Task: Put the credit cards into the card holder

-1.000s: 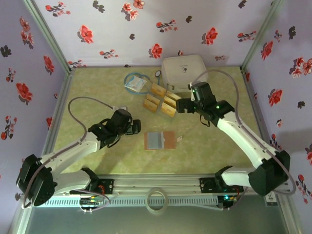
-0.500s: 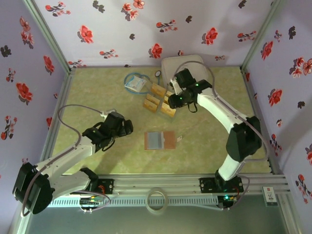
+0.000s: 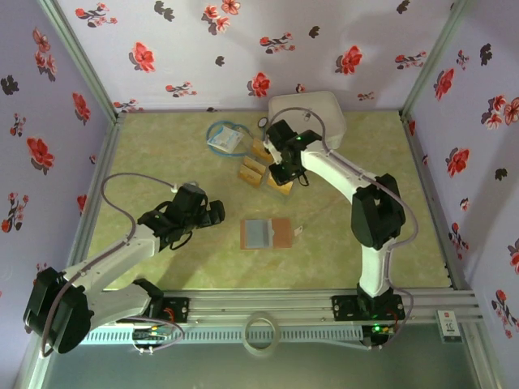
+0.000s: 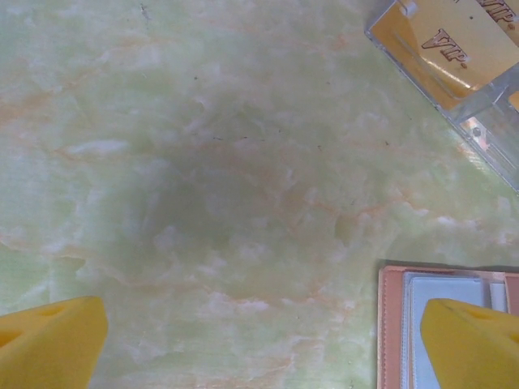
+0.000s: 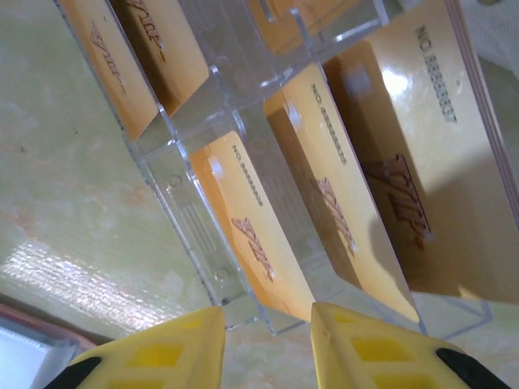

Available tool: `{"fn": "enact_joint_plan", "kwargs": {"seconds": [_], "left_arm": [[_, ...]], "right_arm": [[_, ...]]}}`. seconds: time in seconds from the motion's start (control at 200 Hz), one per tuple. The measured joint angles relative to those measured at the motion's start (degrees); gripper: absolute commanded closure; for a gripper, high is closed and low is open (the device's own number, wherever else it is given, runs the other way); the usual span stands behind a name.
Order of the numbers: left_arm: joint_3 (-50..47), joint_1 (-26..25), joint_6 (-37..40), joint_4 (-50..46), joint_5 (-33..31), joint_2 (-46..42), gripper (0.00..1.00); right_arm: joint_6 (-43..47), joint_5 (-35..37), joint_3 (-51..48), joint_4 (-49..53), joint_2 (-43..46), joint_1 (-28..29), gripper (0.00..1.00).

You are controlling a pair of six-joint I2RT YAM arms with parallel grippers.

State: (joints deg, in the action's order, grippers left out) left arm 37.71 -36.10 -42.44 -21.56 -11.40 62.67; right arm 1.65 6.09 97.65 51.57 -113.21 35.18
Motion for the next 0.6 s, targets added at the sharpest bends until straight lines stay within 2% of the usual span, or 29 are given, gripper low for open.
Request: {"fn": "enact_joint_plan", "kwargs": {"seconds": [0.3, 0.6], "left_arm": [[-0.5, 0.44, 0.81, 0.85, 1.38, 1.18, 0.0], [-1.51, 0.76, 0.81, 1.44, 1.88, 1.27, 0.0]], "right_arm": [[2.19, 4.26, 4.04, 1.33, -5.4, 0.52, 0.69], [2.86, 4.92, 4.81, 1.97, -7.48, 1.01, 0.74]]}}
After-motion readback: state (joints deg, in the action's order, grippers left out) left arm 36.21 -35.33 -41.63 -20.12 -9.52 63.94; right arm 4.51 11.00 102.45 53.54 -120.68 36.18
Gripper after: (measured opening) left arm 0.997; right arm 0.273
